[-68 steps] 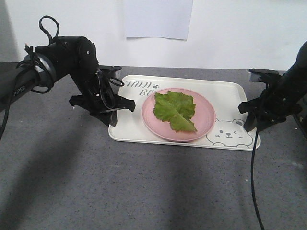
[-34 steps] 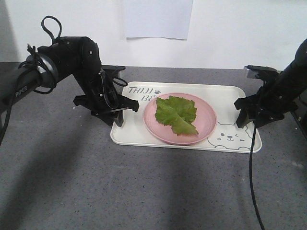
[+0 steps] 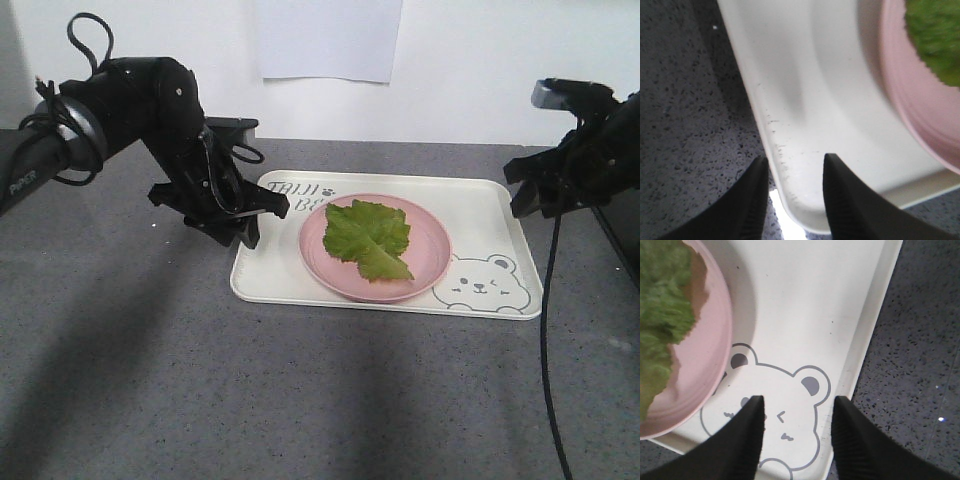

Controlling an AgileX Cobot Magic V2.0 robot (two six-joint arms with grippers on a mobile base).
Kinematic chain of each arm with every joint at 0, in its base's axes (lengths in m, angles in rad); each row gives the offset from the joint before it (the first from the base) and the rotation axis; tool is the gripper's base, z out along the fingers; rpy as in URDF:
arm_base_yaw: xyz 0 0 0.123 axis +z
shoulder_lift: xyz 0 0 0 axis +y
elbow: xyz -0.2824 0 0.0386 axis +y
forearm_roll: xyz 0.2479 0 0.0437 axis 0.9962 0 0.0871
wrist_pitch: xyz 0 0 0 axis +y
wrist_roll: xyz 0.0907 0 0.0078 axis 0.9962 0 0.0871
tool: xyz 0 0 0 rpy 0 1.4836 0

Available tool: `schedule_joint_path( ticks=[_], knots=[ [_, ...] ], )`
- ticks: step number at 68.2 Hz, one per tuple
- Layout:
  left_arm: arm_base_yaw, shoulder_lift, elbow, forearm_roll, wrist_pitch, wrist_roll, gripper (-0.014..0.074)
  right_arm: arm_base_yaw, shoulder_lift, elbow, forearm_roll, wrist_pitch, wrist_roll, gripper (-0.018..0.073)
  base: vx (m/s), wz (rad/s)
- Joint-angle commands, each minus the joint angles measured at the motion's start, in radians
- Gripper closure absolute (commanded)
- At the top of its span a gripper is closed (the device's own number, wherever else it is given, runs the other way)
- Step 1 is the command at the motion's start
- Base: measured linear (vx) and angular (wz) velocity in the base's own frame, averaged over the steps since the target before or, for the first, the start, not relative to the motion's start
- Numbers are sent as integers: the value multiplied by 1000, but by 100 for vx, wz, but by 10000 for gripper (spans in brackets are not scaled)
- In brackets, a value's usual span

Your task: Transfer vegetables to tray and serve

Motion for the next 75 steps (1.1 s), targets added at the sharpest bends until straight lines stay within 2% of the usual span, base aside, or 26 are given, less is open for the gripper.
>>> schedule_joint_path(
  ticks=[1,11,20,26,36,45,57,64,75],
  knots=[
    [-3,-103,-34,-19,10,2,346,0,-100,-28,31,-33,-5,384,0,0],
    [-3,-168,-36,-20,10,20,424,0,-186,-27,101,-33,-62,573,0,0],
    [-3,-243,-36,-21,-1,65,529,0,-284,-27,251,-45,-139,565,0,0],
    [-3,-312,-36,-22,-12,98,605,0,-361,-22,311,-51,-197,564,0,0],
    [-3,-441,-29,-33,-85,115,603,0,-521,50,332,-112,-283,564,0,0],
    [-3,-572,30,-87,-183,159,603,0,-716,254,341,-221,-374,564,0,0],
    [-3,-762,271,-184,-311,304,603,0,-983,631,357,-382,-519,564,0,0],
    [-3,-885,496,-196,-409,340,603,-1,-1118,800,357,-459,-521,561,0,0],
    [-3,-1066,925,-223,-684,372,603,-1,-1263,996,356,-510,-519,562,0,0]
  ],
)
